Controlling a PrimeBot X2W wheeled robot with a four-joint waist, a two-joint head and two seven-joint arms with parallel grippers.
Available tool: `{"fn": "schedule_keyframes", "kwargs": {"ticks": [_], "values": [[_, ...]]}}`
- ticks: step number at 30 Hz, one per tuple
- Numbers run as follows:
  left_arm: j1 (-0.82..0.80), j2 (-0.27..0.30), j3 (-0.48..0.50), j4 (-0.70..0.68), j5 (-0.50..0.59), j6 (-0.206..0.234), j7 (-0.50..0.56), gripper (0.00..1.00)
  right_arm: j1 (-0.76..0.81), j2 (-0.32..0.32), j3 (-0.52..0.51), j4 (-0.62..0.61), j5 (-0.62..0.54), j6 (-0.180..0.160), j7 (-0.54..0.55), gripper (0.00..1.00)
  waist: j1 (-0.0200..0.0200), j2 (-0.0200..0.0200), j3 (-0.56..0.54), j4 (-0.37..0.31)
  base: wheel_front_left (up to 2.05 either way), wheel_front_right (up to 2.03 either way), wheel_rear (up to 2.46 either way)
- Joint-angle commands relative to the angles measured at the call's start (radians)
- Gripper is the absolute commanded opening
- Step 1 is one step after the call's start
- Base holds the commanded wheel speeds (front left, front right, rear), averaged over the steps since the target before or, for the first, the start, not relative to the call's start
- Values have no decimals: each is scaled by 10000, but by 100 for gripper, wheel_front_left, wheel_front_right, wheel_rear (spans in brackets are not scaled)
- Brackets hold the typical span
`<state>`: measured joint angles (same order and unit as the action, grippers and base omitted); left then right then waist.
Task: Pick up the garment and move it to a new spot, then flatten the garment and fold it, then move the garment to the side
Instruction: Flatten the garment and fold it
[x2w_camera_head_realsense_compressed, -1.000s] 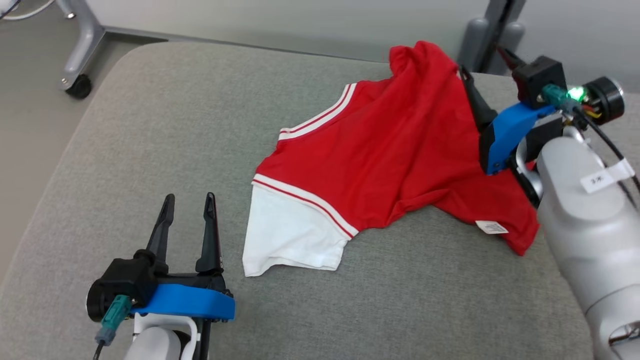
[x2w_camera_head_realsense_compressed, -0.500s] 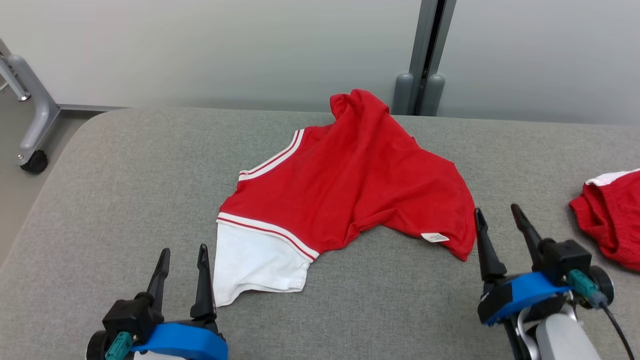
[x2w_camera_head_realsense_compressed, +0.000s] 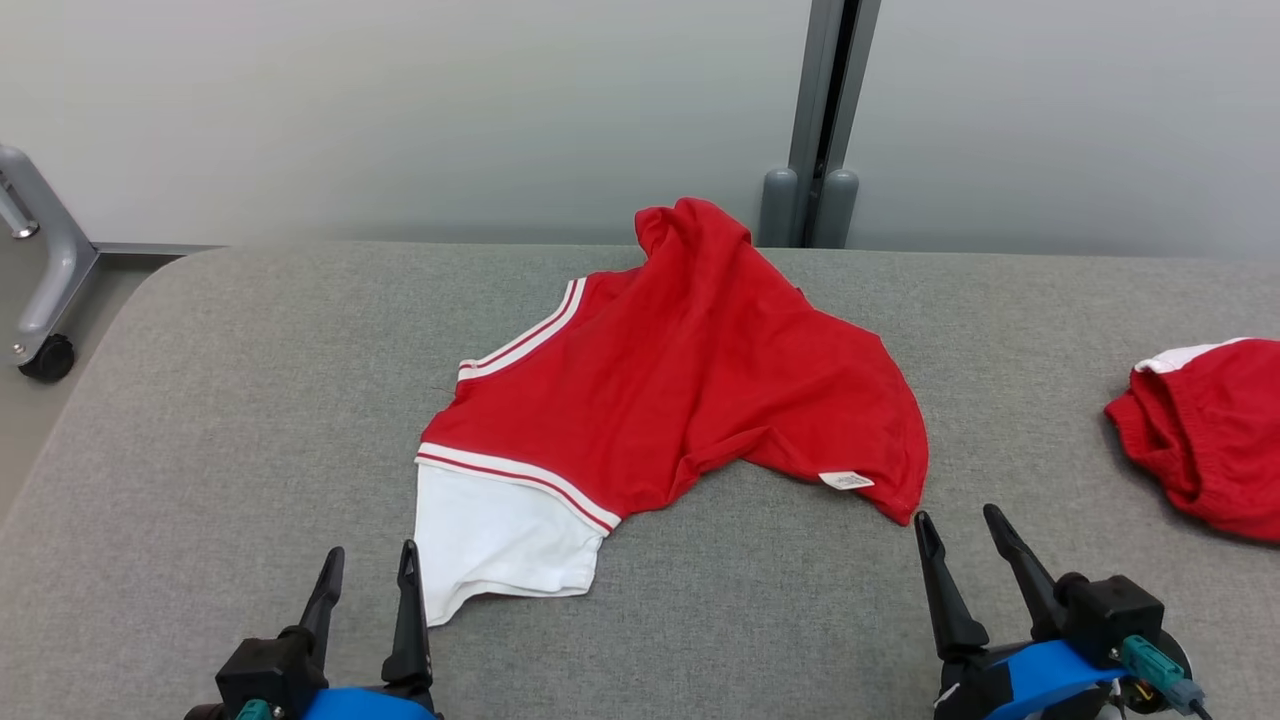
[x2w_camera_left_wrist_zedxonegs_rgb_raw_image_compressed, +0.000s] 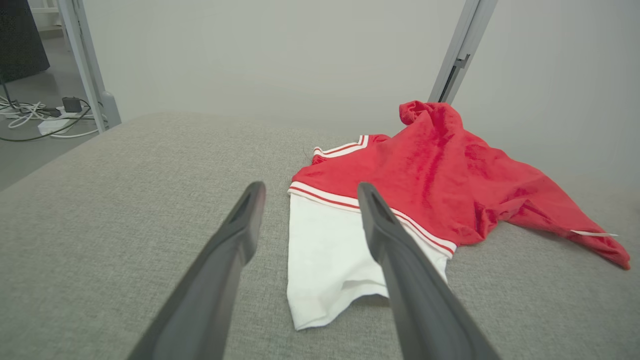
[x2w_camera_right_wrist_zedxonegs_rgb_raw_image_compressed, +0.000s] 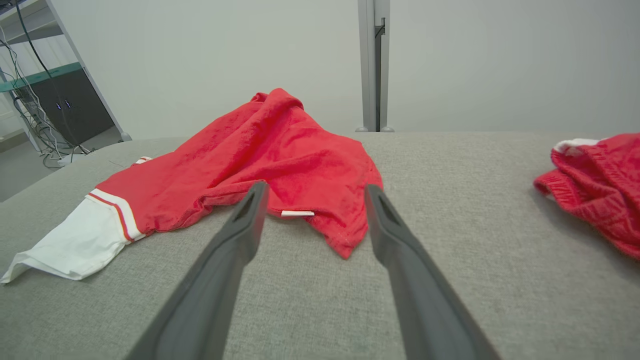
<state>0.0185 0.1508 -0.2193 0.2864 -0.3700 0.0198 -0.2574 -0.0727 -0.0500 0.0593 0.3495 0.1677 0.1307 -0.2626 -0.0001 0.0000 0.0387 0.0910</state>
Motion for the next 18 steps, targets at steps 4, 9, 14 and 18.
{"fn": "schedule_keyframes", "kwargs": {"ticks": [4,9,14,18], "values": [[38,70,-35,5,-67,51,70,100,188,-10,41,110,65,1,-29,100,1,0,-21,-42,0,0,0],[60,98,-86,7,-73,60,147,100,179,-11,22,214,114,1,-29,100,1,0,-84,-69,0,0,0],[121,133,-144,-5,-108,88,183,100,221,-9,-64,161,67,1,-29,100,1,0,-145,-41,0,0,0],[146,149,-184,-31,-130,113,188,100,233,-9,-146,41,49,1,-29,100,1,0,-177,-8,0,0,0]]}}
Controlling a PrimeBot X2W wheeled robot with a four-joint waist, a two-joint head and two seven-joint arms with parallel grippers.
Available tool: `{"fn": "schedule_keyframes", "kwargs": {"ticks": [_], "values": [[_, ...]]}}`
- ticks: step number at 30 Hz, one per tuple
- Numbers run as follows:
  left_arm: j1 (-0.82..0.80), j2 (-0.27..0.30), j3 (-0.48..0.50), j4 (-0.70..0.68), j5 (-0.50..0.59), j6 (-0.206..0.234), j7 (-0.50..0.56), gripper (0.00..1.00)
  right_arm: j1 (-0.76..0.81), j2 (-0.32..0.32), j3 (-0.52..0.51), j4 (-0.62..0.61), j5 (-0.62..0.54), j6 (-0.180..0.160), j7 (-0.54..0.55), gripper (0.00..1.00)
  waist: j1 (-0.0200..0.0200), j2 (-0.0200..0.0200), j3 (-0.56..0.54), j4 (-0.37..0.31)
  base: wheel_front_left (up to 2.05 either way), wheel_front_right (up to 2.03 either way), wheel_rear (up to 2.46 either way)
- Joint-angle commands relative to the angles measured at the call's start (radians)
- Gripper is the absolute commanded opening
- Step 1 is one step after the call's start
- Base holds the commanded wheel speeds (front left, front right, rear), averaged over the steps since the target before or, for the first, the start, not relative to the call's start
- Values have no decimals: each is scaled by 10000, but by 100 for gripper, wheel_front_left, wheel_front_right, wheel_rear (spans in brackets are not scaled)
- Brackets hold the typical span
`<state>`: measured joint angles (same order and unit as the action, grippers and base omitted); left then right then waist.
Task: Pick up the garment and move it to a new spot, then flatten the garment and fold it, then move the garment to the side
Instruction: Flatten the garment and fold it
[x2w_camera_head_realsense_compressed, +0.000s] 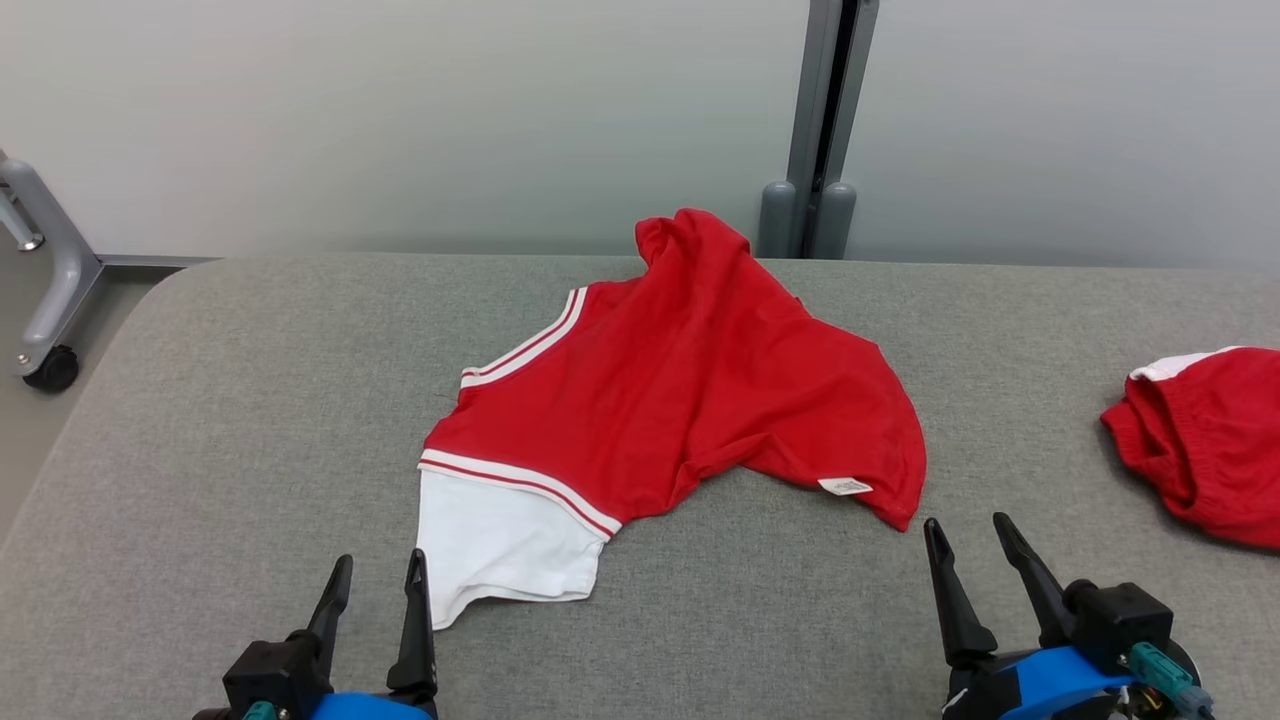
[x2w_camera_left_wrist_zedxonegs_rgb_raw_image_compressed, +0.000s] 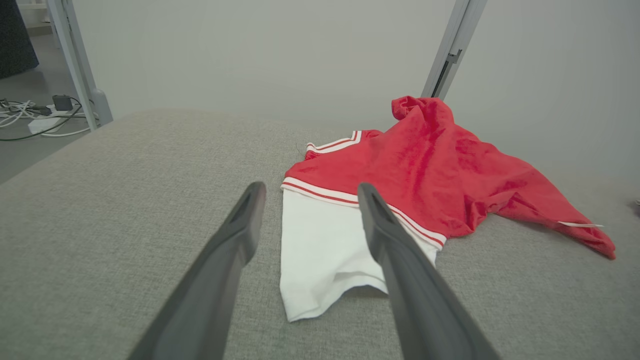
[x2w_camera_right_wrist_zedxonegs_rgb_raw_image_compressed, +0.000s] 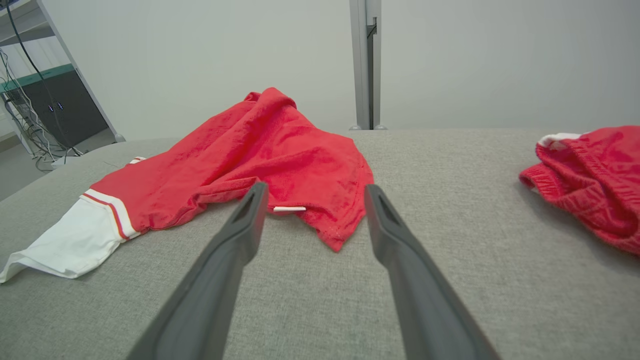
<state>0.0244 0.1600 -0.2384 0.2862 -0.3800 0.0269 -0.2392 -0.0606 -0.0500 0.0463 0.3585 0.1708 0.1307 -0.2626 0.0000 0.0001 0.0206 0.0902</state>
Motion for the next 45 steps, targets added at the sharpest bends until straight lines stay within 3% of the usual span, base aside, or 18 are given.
{"fn": "schedule_keyframes", "kwargs": {"ticks": [1,13,23,30,31,33,34,45], "values": [[102,56,-5,-35,-44,47,5,100,123,-10,-35,-84,13,1,-29,100,0,-1,-6,8,0,0,0],[-173,77,-130,188,-189,150,541,100,121,-8,-19,-359,-115,1,-30,100,0,-1,204,-50,0,0,0],[-1570,-162,117,2270,-757,622,2421,100,-236,-10,120,-489,-283,1,-30,100,0,-1,837,-306,0,0,0],[-1794,-358,-250,3039,-860,425,2875,100,-475,-8,-31,-382,-415,1,-30,100,0,-1,1122,-406,0,0,0],[-1779,-393,-310,3058,-858,390,2914,81,-519,-10,-76,-332,-462,1,-30,100,0,-1,1143,-403,0,0,0],[-1716,-462,-434,3061,-823,320,2951,21,-687,-10,-175,-210,-562,1,-30,100,0,-1,1183,-378,0,0,0],[-1679,-494,-510,3046,-801,296,2965,0,-800,-8,-234,-79,-613,1,-30,100,0,-1,1198,-356,0,0,0],[-1880,-390,-473,2055,-448,637,1592,0,-2873,-6,-1055,2933,-1326,1,1338,100,0,-1,1269,310,0,0,0]]}}
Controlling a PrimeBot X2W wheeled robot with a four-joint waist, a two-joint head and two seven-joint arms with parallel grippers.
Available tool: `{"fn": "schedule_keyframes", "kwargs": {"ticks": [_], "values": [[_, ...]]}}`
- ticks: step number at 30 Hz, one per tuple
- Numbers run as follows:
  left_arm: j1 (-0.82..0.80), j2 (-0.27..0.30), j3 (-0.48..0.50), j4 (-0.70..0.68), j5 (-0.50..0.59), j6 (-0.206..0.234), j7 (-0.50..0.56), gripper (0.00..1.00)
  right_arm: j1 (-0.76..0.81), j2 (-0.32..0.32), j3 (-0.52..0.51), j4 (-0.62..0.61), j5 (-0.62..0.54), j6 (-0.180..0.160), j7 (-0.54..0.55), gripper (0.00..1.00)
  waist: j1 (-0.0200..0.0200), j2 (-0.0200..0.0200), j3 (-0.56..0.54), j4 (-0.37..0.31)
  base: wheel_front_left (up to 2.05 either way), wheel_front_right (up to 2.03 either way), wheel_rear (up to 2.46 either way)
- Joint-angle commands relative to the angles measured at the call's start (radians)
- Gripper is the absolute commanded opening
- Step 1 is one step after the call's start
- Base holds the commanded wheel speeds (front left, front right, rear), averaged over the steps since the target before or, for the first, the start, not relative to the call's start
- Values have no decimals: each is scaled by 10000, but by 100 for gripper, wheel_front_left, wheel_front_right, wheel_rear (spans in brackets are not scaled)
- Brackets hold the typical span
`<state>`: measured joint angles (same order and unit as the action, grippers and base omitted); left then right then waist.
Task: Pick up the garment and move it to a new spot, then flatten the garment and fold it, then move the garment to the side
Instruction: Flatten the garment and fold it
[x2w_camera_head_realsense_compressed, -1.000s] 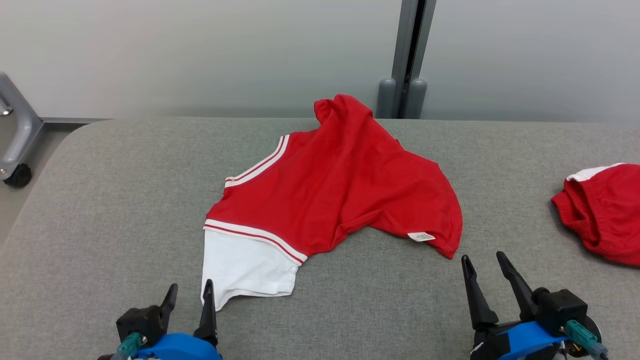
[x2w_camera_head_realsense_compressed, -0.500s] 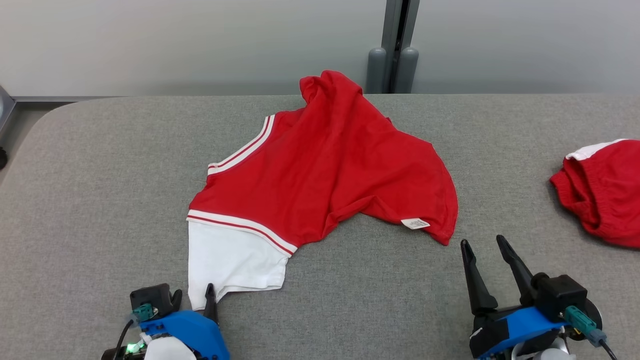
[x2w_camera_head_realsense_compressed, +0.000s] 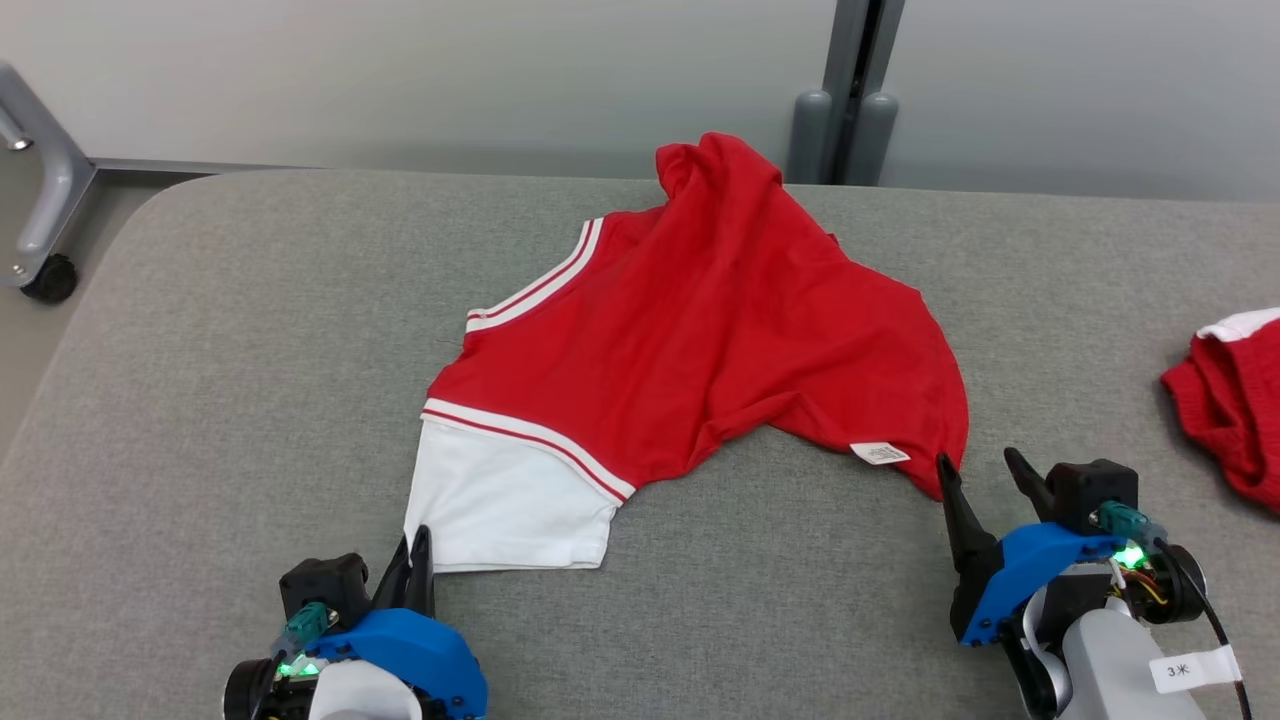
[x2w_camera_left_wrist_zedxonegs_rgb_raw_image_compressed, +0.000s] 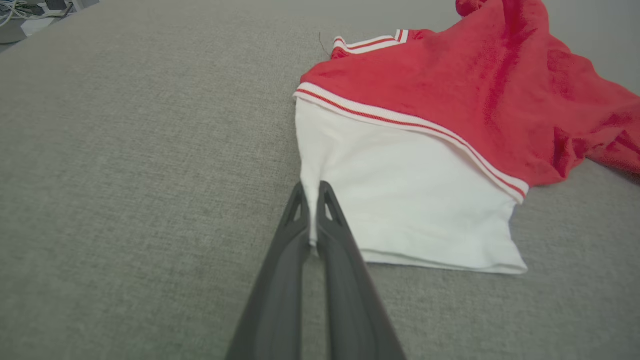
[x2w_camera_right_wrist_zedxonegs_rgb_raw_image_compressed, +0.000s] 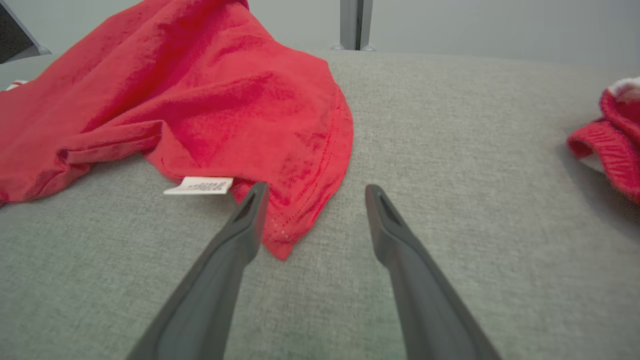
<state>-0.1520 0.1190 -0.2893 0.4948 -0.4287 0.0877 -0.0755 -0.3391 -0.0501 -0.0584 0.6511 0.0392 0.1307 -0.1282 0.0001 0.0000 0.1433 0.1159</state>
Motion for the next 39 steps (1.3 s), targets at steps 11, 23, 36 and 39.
{"fn": "schedule_keyframes", "kwargs": {"ticks": [11,23,36,39], "values": [[238,205,189,-950,-72,257,-470,0,-1238,0,-151,2614,-355,1,533,65,-1,0,37,518,0,0,0],[298,336,493,-2061,-415,139,-899,0,-2133,-15,229,2822,154,1,-1216,0,-1,0,-176,213,0,0,0],[-353,1178,1306,-6530,-445,94,-1137,0,-1297,-12,582,-2280,218,1,-1322,0,-1,0,-1098,-762,0,0,0],[-820,1586,1505,-8007,-278,173,-718,0,-960,-13,523,-4141,146,1,-762,0,-1,0,-1245,-1021,0,0,0]]}}
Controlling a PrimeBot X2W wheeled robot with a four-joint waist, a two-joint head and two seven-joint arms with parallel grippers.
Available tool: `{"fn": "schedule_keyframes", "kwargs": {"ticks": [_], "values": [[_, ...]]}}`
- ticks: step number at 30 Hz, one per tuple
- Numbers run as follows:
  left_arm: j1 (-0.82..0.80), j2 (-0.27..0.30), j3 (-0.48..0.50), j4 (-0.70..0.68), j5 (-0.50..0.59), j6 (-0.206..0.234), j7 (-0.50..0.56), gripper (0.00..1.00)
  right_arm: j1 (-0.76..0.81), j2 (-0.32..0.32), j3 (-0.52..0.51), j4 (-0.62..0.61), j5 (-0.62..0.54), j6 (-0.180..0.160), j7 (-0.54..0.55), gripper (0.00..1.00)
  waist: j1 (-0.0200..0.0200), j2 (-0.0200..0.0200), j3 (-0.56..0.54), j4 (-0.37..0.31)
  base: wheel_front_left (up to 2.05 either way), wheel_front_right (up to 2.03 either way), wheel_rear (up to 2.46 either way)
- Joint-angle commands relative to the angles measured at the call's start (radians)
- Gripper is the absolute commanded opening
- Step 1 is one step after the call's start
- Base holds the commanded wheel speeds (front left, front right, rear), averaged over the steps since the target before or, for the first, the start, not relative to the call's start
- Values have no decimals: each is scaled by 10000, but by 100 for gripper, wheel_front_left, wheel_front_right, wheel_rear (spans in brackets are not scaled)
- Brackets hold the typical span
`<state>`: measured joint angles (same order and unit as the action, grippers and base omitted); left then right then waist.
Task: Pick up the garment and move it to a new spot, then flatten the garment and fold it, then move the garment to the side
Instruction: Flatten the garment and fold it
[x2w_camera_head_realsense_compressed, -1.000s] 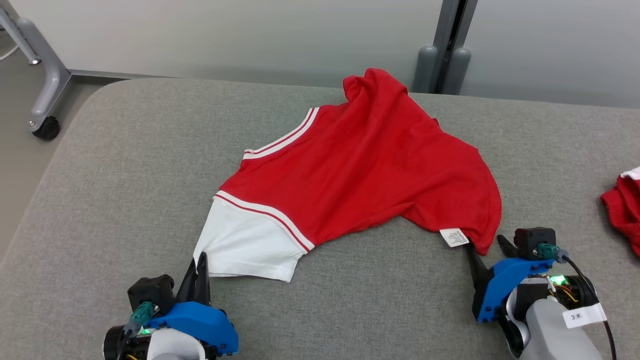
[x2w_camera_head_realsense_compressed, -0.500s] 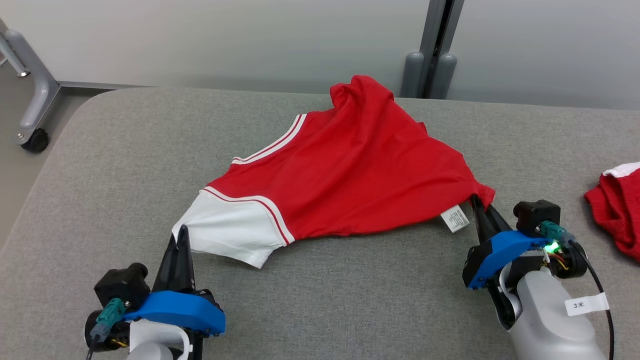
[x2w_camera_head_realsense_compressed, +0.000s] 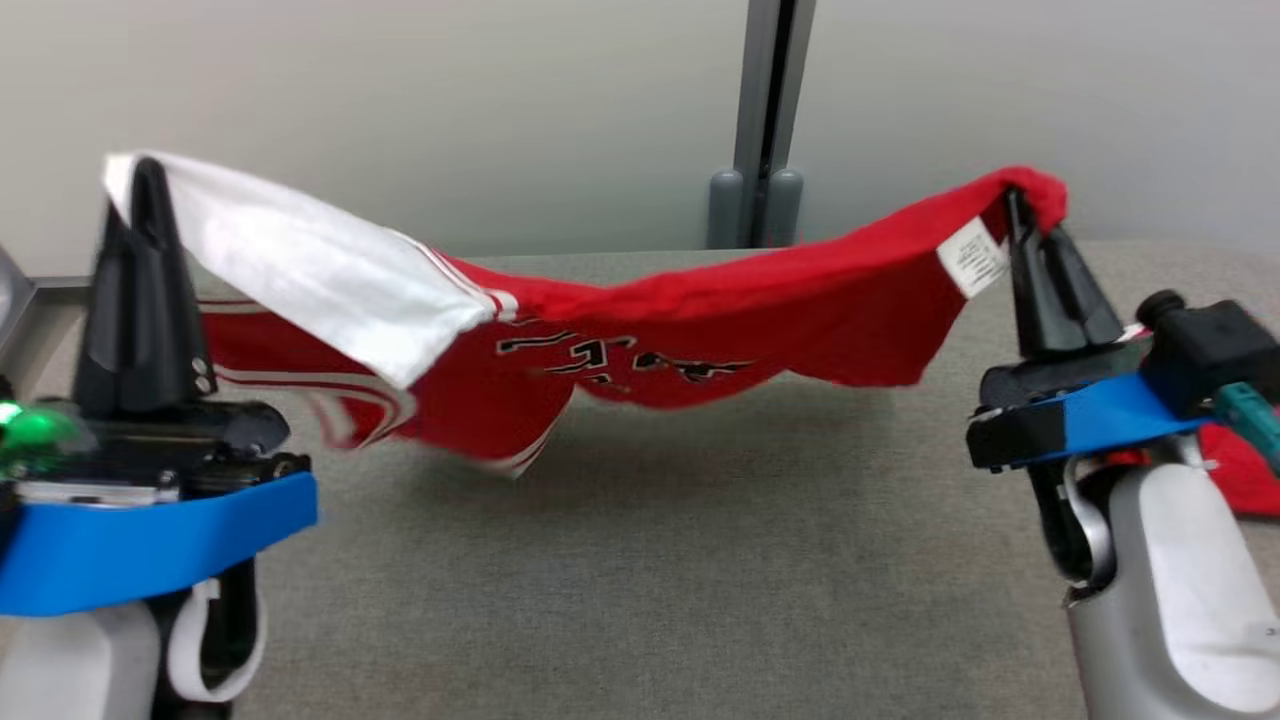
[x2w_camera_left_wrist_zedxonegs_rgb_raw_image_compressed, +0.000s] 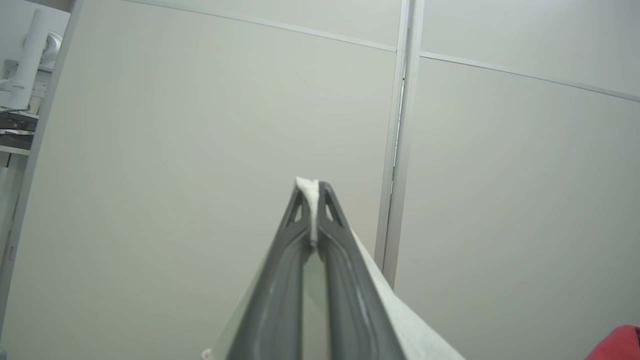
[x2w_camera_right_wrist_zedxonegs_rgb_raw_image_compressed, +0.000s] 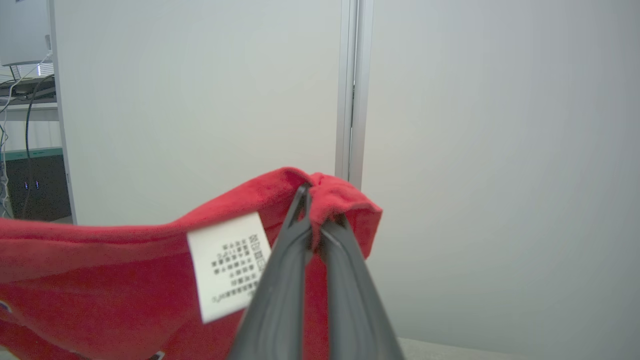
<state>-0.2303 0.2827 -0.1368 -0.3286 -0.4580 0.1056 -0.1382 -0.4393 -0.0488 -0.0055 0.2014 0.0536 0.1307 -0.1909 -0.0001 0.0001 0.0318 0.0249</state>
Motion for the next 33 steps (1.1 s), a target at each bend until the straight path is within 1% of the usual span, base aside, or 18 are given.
{"fn": "schedule_keyframes", "kwargs": {"ticks": [1,4,6,9,11,13,16,18,21,23,27,30,33], "values": [[-253,105,53,-271,100,30,89,0,124,-28,-45,-352,-63,1,123,0,1,-1,-149,-198,0,0,0],[-1075,649,268,-1664,320,17,725,0,277,-29,-224,-2702,-383,1,1100,0,1,-1,-80,-441,0,0,0],[-1726,941,398,-2434,367,-59,1159,0,379,-142,-369,-4196,-696,1,1841,0,1,-1,17,-561,0,0,0],[-2760,1282,433,-3047,256,-157,1923,0,417,-308,-583,-5984,-922,1,2918,0,1,-1,272,-695,0,0,0],[-3415,1506,416,-3110,256,-251,2349,0,380,-372,-660,-6785,-813,1,3485,0,1,-1,516,-777,0,0,0],[-3988,1637,355,-2889,196,-331,2684,0,304,-477,-760,-7268,-754,1,3949,0,1,-1,837,-854,0,0,0],[-4878,1736,142,-2227,194,-529,2967,0,116,-661,-764,-7381,-667,1,4511,0,1,-1,1476,-857,0,0,0],[-5535,1754,10,-1587,288,-670,2996,0,-187,-847,-730,-7085,-656,1,4712,0,1,-1,1987,-868,0,0,0],[-6625,1674,-257,-411,282,-934,2989,0,-1013,-882,-711,-6127,-522,1,4763,0,1,-1,2734,-903,0,0,0],[-7501,1678,-277,482,418,-1088,2795,0,-1894,-881,-718,-5136,-467,1,4674,0,1,-1,3186,-949,0,0,0],[-9219,1566,-389,2405,756,-1320,2154,0,-4098,-792,-608,-2815,-904,1,4173,0,1,-1,3779,-1057,0,0,0],[-10451,1381,-502,3750,1024,-1392,1558,0,-5772,-492,-536,-1119,-1341,1,3672,0,1,-1,4055,-1051,0,0,0],[-11224,1061,-723,5121,1205,-1422,1128,0,-7024,-225,-480,510,-1904,1,3172,0,1,-1,4181,-914,0,0,0]]}}
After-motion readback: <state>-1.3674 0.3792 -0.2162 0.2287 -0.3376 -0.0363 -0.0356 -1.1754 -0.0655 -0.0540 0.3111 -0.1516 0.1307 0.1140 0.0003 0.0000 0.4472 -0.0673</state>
